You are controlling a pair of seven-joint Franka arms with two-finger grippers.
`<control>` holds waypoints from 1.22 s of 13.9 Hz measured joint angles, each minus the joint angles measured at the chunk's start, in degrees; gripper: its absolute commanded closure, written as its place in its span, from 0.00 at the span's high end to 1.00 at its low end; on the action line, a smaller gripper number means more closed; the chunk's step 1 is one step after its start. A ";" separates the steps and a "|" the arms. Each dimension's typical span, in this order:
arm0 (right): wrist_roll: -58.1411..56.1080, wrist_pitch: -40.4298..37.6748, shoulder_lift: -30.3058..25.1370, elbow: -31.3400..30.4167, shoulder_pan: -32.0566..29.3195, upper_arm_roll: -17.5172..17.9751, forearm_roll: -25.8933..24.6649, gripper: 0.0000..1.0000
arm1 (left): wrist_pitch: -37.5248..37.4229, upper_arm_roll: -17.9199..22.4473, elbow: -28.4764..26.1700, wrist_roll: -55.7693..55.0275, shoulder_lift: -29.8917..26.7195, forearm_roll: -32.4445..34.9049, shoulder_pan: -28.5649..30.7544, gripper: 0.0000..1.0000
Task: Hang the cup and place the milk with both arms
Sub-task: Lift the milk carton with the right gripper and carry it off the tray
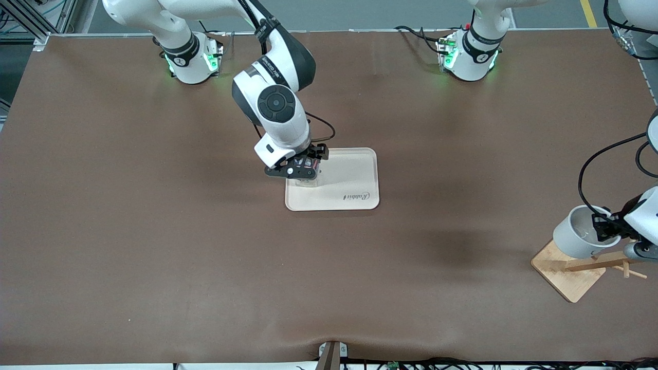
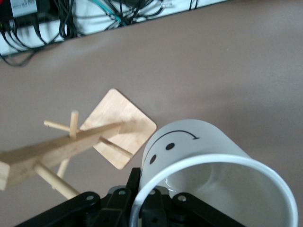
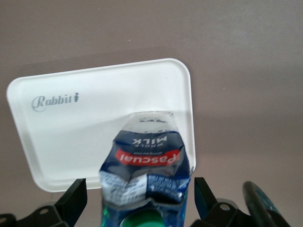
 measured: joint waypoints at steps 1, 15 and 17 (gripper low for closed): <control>0.06 0.54 0.29 -0.19 0.00 -0.01 -0.13 1.00 | 0.57 0.04 0.04 0.74 0.00 0.00 0.11 0.00; 4.11 1.75 0.36 -0.83 -0.01 -0.43 1.72 0.00 | 6.45 0.90 0.07 1.40 0.67 -0.73 3.80 0.00; 4.13 1.92 0.28 -0.30 -0.16 -0.74 3.74 0.00 | 6.47 0.91 0.07 1.83 0.85 -1.20 4.86 0.00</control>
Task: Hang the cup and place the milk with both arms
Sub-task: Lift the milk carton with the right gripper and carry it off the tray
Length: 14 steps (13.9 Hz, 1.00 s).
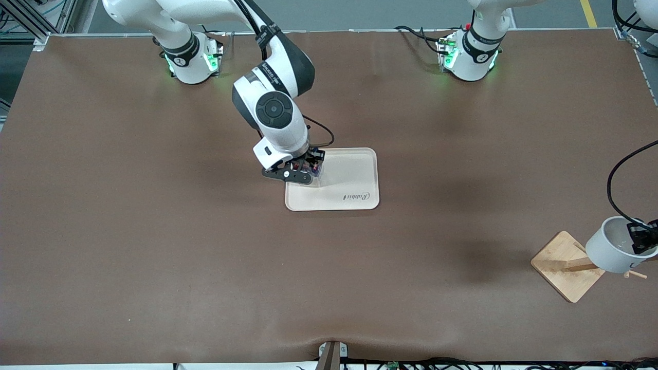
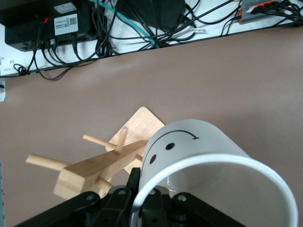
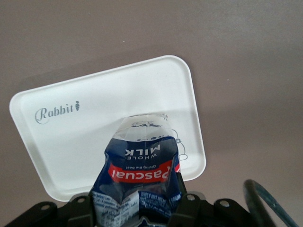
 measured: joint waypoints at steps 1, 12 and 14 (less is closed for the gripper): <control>0.02 0.02 -0.06 0.46 -0.29 -0.12 0.35 0.00 | 0.12 0.00 0.00 0.76 0.15 -0.18 0.33 0.00; -10.40 -14.35 -8.28 1.79 -13.48 -1.02 1.16 0.00 | 6.58 0.00 0.21 5.96 3.44 -0.29 1.70 0.00; -11.81 -14.75 -8.46 0.66 -14.82 -1.88 0.86 0.00 | 7.52 0.00 0.28 6.06 3.81 -0.29 1.73 0.00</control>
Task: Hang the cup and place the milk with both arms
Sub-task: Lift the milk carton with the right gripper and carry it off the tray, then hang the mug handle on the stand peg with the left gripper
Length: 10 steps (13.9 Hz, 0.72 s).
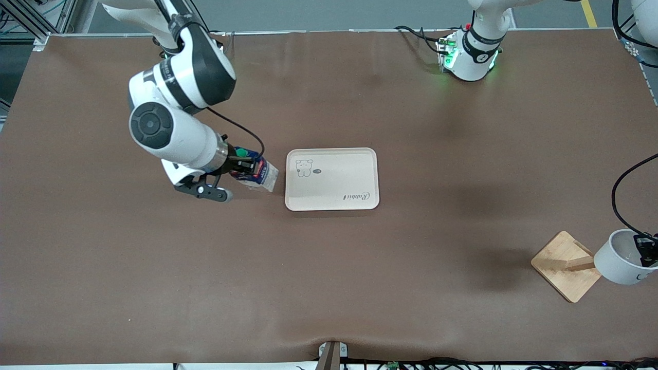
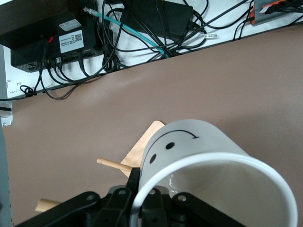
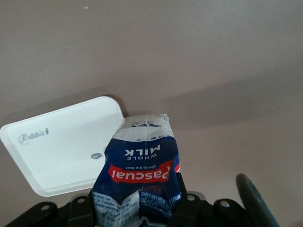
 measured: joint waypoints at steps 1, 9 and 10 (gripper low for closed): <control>-1.51 0.00 -0.02 -0.86 -0.23 -1.32 -0.12 0.00 | 0.40 0.00 0.06 0.03 0.19 0.00 0.04 0.00; -30.66 -0.57 -3.34 -9.79 -1.93 -22.53 -0.62 0.00 | 1.31 -0.06 0.34 0.18 1.30 -1.74 0.61 0.26; -33.33 -0.57 -3.37 -10.62 -1.95 -24.52 -1.36 0.00 | 1.31 -0.11 0.29 0.19 1.62 -1.74 0.57 0.31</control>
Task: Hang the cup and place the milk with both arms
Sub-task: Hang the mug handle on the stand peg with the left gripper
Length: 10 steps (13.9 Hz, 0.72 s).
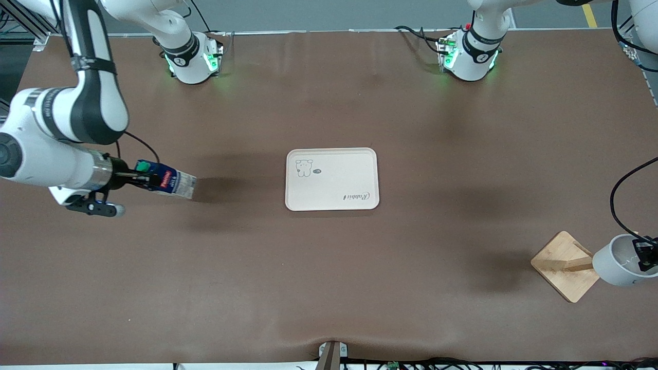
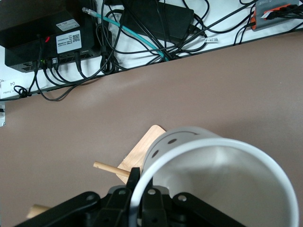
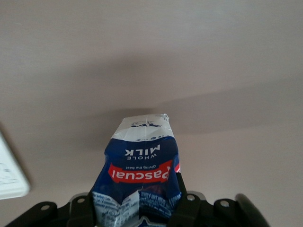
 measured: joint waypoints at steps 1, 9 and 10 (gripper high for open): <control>-1.86 0.00 -0.01 -0.70 -0.03 -1.59 -1.05 0.00 | 0.19 -0.06 0.01 0.01 0.50 0.00 -0.04 0.46; -8.26 7.70 -0.02 -6.74 -1.63 -4.17 -4.55 0.00 | 0.71 -0.65 0.57 0.04 1.46 -1.97 -0.41 1.00; -8.60 10.07 0.00 -8.49 -1.88 -4.17 -4.55 0.00 | 0.62 -1.05 0.63 0.04 1.40 -1.97 -0.43 1.00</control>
